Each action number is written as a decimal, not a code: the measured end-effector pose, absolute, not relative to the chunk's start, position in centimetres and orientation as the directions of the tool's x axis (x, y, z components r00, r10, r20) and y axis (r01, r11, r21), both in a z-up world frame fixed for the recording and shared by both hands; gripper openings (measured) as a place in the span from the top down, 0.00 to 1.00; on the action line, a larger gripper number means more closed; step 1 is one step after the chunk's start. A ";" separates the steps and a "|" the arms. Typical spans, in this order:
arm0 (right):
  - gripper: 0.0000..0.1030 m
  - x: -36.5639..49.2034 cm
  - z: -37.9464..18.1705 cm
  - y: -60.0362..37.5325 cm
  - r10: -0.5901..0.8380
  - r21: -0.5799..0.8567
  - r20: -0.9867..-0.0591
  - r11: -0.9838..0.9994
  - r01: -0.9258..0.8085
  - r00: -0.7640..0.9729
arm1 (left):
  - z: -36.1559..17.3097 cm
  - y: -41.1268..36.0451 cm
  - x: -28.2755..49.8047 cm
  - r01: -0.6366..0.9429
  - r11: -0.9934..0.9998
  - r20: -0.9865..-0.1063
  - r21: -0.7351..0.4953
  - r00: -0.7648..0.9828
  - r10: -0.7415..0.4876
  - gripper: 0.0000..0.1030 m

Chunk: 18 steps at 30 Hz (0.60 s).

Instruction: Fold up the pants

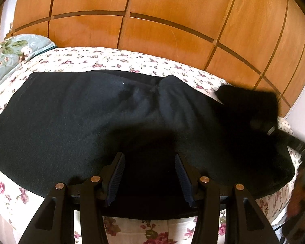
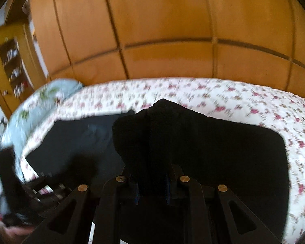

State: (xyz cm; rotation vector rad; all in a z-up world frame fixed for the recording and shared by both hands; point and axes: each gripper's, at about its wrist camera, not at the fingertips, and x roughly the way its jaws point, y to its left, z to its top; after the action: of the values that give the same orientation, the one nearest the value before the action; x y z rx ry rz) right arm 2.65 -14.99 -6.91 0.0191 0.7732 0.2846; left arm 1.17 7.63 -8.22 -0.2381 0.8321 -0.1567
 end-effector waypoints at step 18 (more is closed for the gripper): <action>0.52 -2.8 -5.3 -25.4 0.378 0.340 -0.501 0.913 -0.224 0.778 | -5.7 4.1 5.3 0.164 0.784 -0.582 -0.598 0.584 -0.566 0.33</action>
State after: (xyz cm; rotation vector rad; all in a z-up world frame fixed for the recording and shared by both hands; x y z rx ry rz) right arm -2.81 -25.42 -5.34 0.2696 0.5957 0.3300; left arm 5.32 4.06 -5.74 -0.5245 0.8479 -0.4495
